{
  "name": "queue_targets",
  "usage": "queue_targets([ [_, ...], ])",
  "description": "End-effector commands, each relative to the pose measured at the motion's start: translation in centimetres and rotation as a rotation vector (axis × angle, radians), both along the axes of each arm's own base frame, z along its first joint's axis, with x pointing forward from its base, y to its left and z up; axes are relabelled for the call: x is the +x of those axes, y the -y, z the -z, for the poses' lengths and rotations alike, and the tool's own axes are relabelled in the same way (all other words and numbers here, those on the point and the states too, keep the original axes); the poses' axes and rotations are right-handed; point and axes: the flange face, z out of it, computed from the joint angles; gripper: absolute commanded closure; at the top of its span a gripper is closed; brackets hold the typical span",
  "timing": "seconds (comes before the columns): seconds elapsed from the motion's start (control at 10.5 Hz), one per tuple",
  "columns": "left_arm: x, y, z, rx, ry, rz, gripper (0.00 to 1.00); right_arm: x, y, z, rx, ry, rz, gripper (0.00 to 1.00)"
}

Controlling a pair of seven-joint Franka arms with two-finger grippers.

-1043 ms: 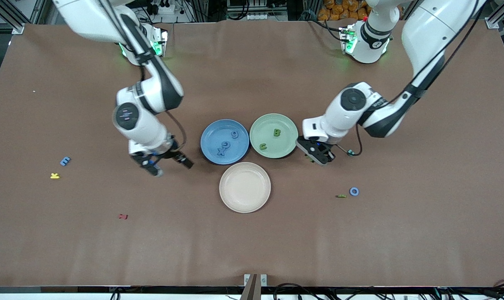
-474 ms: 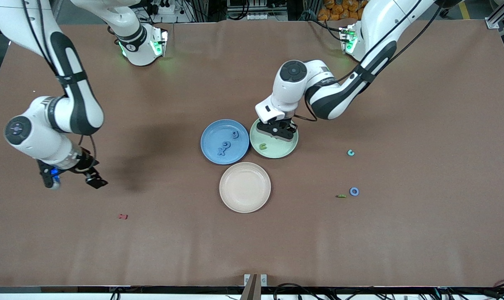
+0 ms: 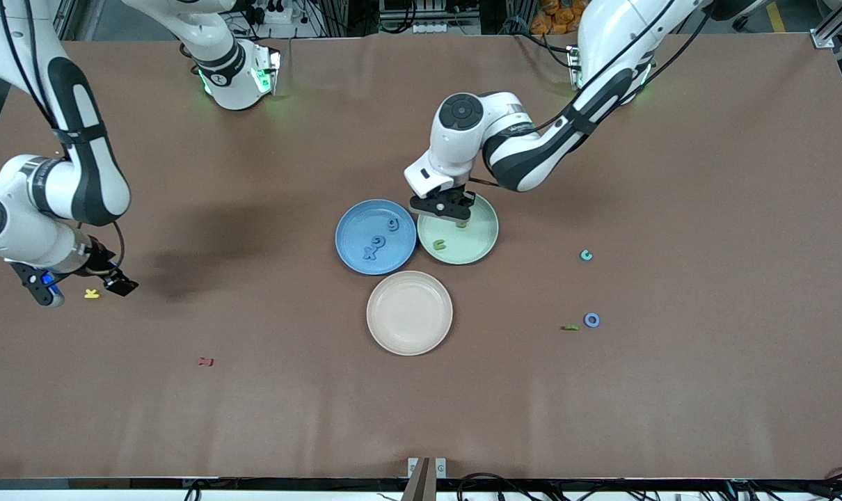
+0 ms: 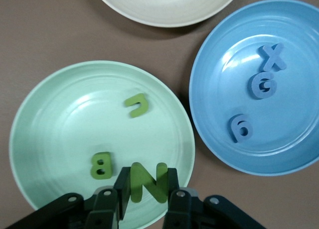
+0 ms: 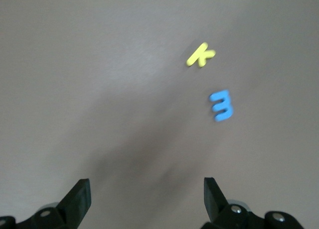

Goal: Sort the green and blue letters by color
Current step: 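Reach the right gripper to the blue 3 while the left gripper withdraws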

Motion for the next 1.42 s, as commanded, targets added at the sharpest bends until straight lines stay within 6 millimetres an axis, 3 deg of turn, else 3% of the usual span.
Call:
queue_targets([
  [0.0,-0.2,1.8,1.7,0.039,0.002,-0.014,1.00,-1.6,4.8,-0.2,0.018,-0.042,-0.233,0.00],
  [0.28,-0.4,1.9,2.8,0.044,-0.016,-0.012,1.00,-2.2,6.9,0.4,0.020,-0.039,-0.310,0.00],
  [0.57,-0.3,2.0,3.3,0.045,-0.022,-0.011,1.00,-2.1,8.7,4.1,-0.010,0.018,-0.304,0.00],
  [1.04,0.7,0.7,5.0,0.071,-0.028,-0.019,1.00,-3.0,11.4,5.8,-0.021,0.035,-0.332,0.00],
  [1.14,1.1,0.4,5.1,0.075,-0.025,-0.020,0.91,-3.3,11.4,6.1,-0.025,0.043,-0.334,0.00],
  [1.23,1.4,0.1,5.2,0.078,-0.024,-0.025,0.01,-3.4,11.2,6.6,-0.035,0.062,-0.337,0.00],
  [1.33,1.3,0.3,5.1,0.076,-0.024,-0.037,0.00,-3.5,11.2,6.9,-0.038,0.069,-0.337,0.00],
])
